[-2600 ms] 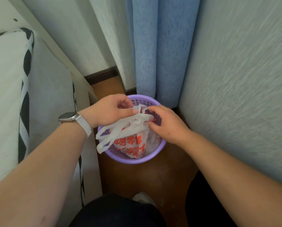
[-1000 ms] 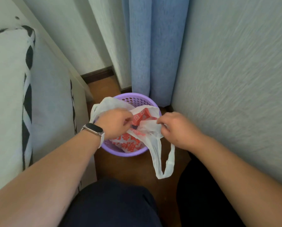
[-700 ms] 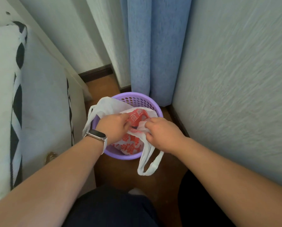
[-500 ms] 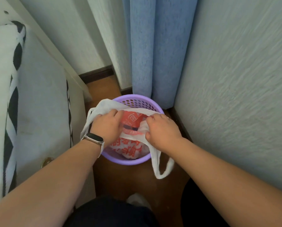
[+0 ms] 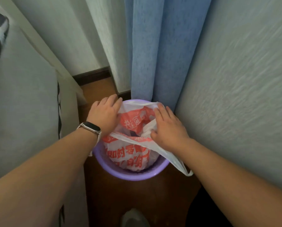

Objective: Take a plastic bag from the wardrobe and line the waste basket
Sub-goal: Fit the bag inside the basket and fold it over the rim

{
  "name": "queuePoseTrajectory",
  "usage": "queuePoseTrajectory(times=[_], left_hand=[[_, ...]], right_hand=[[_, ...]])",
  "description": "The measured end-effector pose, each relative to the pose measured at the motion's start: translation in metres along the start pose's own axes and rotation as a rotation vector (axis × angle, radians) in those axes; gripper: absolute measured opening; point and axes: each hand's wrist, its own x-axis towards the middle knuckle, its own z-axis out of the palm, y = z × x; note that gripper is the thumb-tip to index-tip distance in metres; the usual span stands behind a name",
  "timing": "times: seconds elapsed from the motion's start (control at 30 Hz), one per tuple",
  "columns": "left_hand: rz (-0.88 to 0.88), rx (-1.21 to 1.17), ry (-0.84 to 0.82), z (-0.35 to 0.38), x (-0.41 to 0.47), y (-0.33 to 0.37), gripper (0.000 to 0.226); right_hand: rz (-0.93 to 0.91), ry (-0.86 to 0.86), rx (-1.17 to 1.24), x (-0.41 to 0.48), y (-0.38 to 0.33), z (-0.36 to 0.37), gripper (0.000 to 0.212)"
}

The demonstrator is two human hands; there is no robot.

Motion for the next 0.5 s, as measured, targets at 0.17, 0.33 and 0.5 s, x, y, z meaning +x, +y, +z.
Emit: queuePoseTrajectory(times=[0.17,0.33,0.5], left_hand=[[-0.082,-0.212,-0.075,0.013,0.002,-0.007,0.043],[-0.134,-0.299,0.062,0.015,-0.007,-0.013,0.029],[-0.349,-0.449,0.062,0.006,0.001,-0.014,0.037]], right_hand=[[0.001,0.034,0.12,0.007,0.008,-0.002,0.08],[0.036,0.025,0.236,0.01,0.007,-0.004,0.065],[0.093,0.008,0.329,0.008,0.013,-0.003,0.046]])
